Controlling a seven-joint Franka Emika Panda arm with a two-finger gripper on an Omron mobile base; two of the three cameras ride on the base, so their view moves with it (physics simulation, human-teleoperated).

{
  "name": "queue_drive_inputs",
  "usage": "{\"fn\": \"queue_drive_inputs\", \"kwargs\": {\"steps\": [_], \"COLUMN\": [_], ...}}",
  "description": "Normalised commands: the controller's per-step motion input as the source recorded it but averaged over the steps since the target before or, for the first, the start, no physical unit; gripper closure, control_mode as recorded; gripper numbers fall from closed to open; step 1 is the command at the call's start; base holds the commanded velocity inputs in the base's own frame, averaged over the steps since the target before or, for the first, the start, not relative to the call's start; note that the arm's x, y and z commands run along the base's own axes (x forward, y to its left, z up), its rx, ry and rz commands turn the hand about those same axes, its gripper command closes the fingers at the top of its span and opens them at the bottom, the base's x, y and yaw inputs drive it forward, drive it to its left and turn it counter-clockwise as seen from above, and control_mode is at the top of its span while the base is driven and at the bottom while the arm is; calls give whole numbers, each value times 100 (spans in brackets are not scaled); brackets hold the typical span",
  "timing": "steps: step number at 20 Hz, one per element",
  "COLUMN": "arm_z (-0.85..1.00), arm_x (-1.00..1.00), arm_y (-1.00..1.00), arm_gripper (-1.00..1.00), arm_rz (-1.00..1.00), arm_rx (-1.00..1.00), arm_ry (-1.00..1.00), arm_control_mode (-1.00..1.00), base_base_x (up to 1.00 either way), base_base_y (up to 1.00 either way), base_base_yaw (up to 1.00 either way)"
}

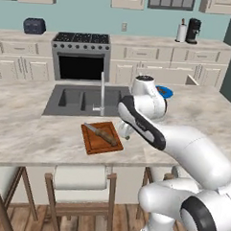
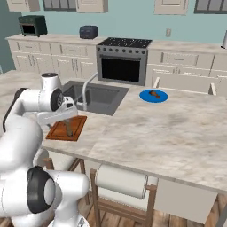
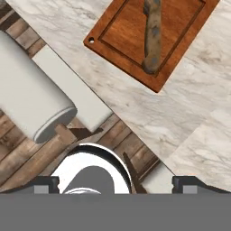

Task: Pick up the knife from the drawer and place it on the cutting board. Then place the meat from the plate to the cutting board.

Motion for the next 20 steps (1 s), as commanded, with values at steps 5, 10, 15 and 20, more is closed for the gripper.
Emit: {"fn": "queue_drive_inputs", "kwargs": {"steps": [5,10,15,20], "arm_z": [49,54,56,42], "arm_x": [-40,-25,-21,-6], "arm_y": [-4,-1,-14,-8], "arm_gripper": [-100,-100,-100,-100], "arm_rz": [-4,-15,-7,0], "arm_rx": [5,2,6,2], "arm_ry": [-9,-2,0,0], "arm_control_mode": [-100,-100,-100,-100], "base_base_x": [0,0,0,0], "base_base_y": [0,0,0,0], "base_base_yaw": [0,0,0,0]}}
